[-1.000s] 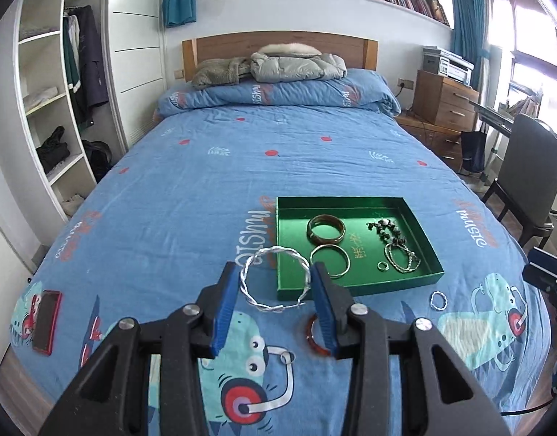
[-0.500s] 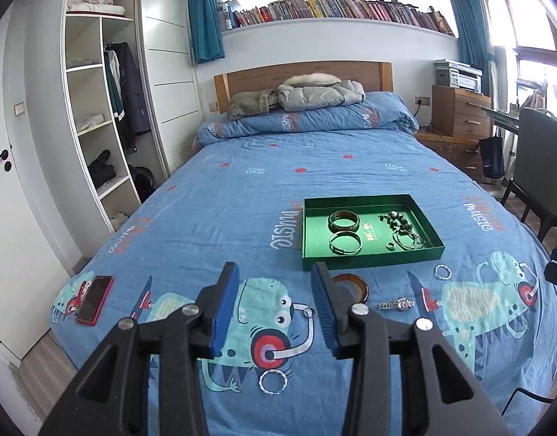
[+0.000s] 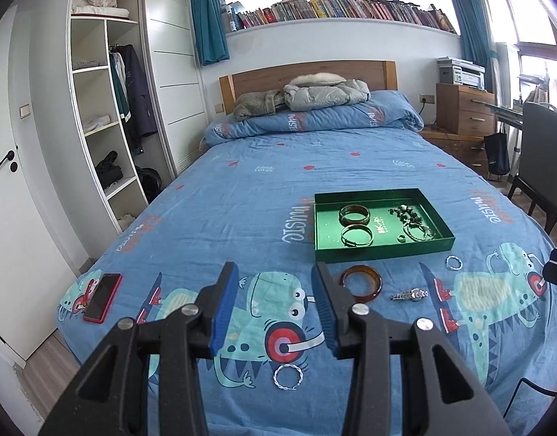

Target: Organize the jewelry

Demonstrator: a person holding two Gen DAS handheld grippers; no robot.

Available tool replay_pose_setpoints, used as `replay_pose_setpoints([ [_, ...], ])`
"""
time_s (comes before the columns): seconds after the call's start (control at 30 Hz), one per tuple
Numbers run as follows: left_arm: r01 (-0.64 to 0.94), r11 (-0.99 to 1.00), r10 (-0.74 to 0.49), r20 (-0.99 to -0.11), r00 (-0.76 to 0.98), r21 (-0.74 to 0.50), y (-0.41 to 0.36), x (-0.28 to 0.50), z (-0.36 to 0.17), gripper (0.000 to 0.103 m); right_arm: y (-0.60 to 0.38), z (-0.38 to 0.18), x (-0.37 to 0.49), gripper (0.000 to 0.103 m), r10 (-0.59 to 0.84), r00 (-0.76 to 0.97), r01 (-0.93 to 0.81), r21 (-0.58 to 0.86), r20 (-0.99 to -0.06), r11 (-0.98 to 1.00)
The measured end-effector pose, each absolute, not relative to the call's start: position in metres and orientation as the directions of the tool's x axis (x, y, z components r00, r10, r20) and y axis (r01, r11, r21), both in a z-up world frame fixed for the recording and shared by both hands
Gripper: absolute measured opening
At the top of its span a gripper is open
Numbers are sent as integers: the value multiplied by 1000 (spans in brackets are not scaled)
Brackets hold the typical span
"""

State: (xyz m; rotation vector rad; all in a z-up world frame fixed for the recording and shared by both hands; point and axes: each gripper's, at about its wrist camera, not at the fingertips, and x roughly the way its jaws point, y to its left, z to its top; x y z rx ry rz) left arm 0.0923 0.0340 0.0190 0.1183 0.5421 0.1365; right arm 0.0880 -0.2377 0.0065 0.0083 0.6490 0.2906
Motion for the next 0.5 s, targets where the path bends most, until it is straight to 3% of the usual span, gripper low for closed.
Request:
replay_pose_setpoints([
  [0.5,-55,998,26,-753,658,-13,104,105,-107,40,-244,-58,121,37,282,673,-230,169,-684,958],
])
